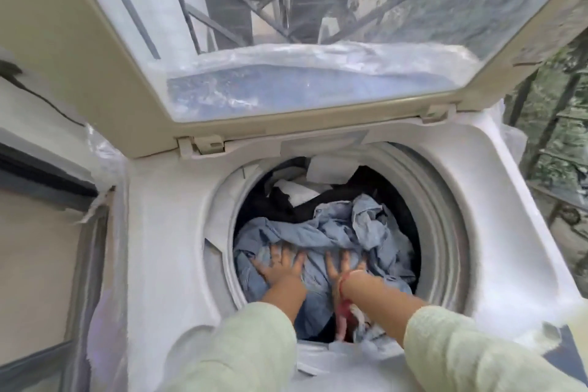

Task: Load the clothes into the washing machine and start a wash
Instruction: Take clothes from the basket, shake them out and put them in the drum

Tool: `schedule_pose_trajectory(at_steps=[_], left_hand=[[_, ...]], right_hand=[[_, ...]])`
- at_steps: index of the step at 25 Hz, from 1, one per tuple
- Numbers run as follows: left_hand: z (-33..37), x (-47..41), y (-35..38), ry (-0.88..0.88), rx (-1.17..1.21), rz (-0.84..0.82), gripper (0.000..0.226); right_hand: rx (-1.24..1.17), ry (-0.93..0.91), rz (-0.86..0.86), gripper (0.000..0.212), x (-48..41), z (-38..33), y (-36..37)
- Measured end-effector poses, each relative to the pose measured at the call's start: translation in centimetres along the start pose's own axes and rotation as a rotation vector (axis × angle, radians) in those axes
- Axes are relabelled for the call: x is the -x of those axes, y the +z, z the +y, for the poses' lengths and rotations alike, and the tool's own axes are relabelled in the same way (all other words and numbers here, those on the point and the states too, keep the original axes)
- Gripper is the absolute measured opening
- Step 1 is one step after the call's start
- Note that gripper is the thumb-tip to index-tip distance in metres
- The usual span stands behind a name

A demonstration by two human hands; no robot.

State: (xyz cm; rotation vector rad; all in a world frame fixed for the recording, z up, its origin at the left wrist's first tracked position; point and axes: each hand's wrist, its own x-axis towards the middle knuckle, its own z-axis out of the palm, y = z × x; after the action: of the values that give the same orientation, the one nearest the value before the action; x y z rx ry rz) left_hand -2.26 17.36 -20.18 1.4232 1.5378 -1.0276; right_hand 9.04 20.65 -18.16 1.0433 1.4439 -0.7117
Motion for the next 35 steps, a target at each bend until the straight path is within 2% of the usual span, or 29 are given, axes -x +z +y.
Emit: schedule_pose_trajectory(at_steps=[1,2,3,4,5,6,7,8,9,10,12,16,18,23,27,30,32,33,34,35], left_hand=[[-0.3,0.3,-1.3,0.047,-0.042,-0.094,0.123],[-0.8,0.9,-3.3,0.108,-0.054,-0.175,0.121],[-1.6,1.4,-5.5,0.164,-0.021,-0.218,0.108],[-2.4,1.7,-7.5,0.194,0.034,-0.144,0.091],[-3.2,1.9,-8.9,0.167,0.080,0.028,0.079],[-3.7,2.0,-9.3,0.098,0.129,0.219,0.080],[-3.9,2.1,-9.0,0.028,0.177,0.334,0.094],[-3.8,1.8,-8.0,-0.009,0.174,0.343,0.113],[-3.4,1.6,-6.7,-0.028,0.133,0.298,0.127],[-2.9,0.8,-5.2,-0.039,0.090,0.232,0.134],[-2.2,-1.4,-3.3,-0.078,0.076,0.165,0.144],[-1.5,-5.4,-2.6,-0.100,0.163,0.128,0.156],[-1.2,-7.7,-2.2,-0.110,0.177,0.166,0.152],[-0.4,-13.0,-0.5,-0.159,0.195,0.279,0.122],[-0.5,-10.5,-1.9,-0.124,0.136,0.139,0.150],[-1.9,-6.2,-3.9,-0.053,0.116,0.067,0.149],[-2.7,-2.2,-5.5,0.013,0.069,0.015,0.135],[-3.1,0.2,-6.3,0.056,0.013,0.028,0.117],[-3.5,2.6,-7.0,0.104,-0.023,0.105,0.095],[-4.0,5.5,-7.3,0.155,-0.032,0.248,0.074]], right_hand=[[0.061,-0.099,-0.092,0.118,1.2,0.7,-1.6],[0.038,-0.191,-0.131,0.102,2.3,1.7,-3.4],[-0.055,-0.254,-0.035,0.090,3.4,3.1,-5.2],[-0.075,-0.239,0.219,0.084,4.2,4.3,-6.5],[-0.015,-0.162,0.629,0.083,4.5,5.3,-6.7],[0.085,-0.070,0.828,0.093,4.8,5.9,-6.4],[0.131,-0.011,0.822,0.115,4.5,5.7,-5.7],[0.101,-0.009,0.686,0.135,4.0,5.2,-4.5],[0.059,0.012,0.516,0.147,3.0,4.7,-3.4],[0.021,0.037,0.412,0.150,1.8,4.3,-2.8],[-0.063,0.044,0.418,0.138,-0.6,3.9,-2.0],[-0.168,0.050,0.561,0.117,-4.7,2.9,-1.3],[-0.190,0.046,0.577,0.110,-6.9,2.9,-1.8],[-0.156,0.030,0.620,0.105,-12.5,3.0,-1.5],[-0.124,0.059,0.576,0.111,-10.9,3.3,-1.3],[-0.055,0.025,0.467,0.131,-5.9,4.0,-2.6],[0.023,-0.038,0.368,0.137,-1.7,4.8,-4.0],[0.037,-0.063,0.366,0.131,0.8,5.1,-4.6],[0.021,-0.098,0.399,0.121,3.2,5.4,-5.1],[-0.030,-0.155,0.474,0.108,5.9,5.7,-5.3]])
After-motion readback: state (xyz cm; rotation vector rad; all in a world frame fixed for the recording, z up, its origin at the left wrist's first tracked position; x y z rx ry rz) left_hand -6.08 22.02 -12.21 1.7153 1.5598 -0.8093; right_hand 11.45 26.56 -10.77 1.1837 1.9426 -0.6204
